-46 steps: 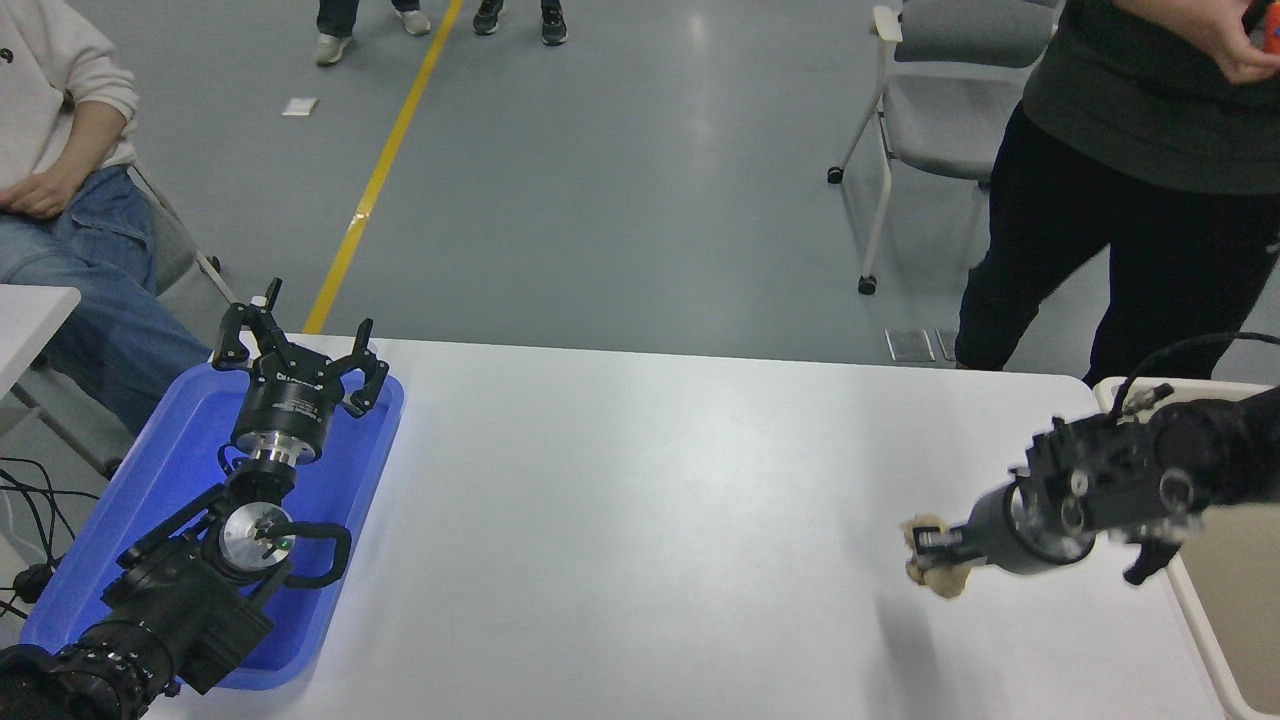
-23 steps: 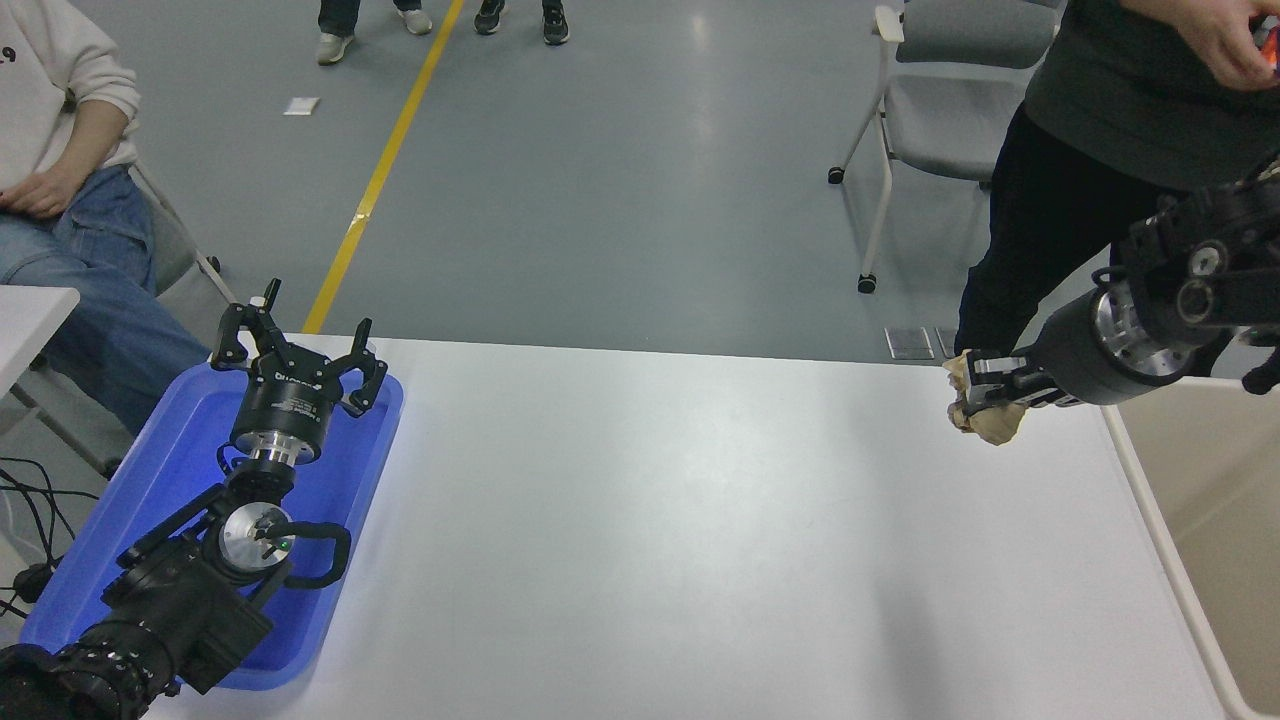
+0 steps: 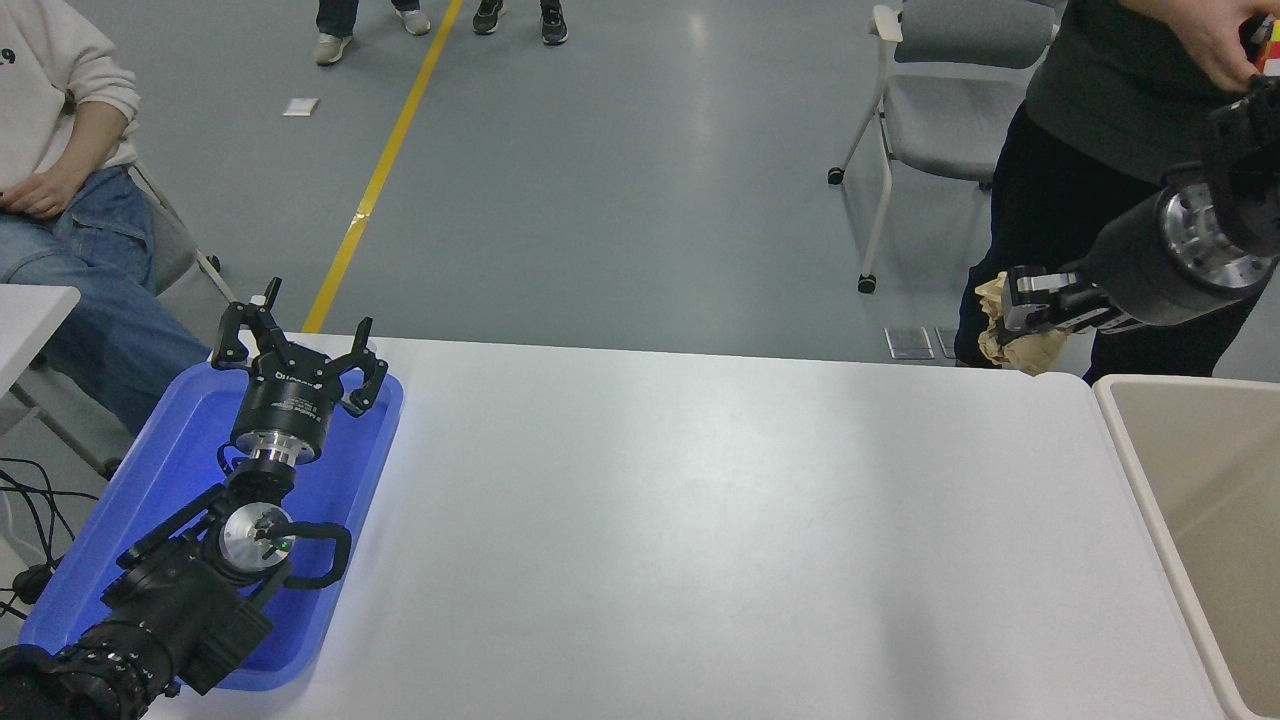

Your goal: Pick up paper ball place in dustbin

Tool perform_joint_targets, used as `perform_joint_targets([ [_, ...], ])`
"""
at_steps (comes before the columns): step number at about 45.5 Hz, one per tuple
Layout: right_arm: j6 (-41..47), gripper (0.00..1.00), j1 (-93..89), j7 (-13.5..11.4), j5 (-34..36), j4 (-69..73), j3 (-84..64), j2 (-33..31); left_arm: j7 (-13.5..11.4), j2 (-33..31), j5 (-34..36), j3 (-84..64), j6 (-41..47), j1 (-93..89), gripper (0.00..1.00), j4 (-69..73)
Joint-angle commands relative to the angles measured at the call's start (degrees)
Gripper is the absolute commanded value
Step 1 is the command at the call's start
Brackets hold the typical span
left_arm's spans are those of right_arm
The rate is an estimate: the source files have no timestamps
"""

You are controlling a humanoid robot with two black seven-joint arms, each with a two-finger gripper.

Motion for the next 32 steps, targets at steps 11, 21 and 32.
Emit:
perform_joint_targets([
  [11, -3.78, 0.00, -12.37, -0.15, 0.07, -12.65, 0.71, -7.31, 0.00, 0.00, -0.02, 0.00, -0.01, 0.00, 1.00, 0.00],
  [21, -4.22, 0.00, -26.60, -0.06, 0.69, -32.25, 3.87, -11.79, 0.00, 0.00, 0.07, 0.00, -0.01, 0.00, 1.00, 0.00],
  [32, -6.76, 0.00, -46.54, -0.24, 0.60, -48.87, 17.92, -16.01, 0.00, 0.00, -0.02, 0.00, -0.01, 0.00, 1.00, 0.00],
])
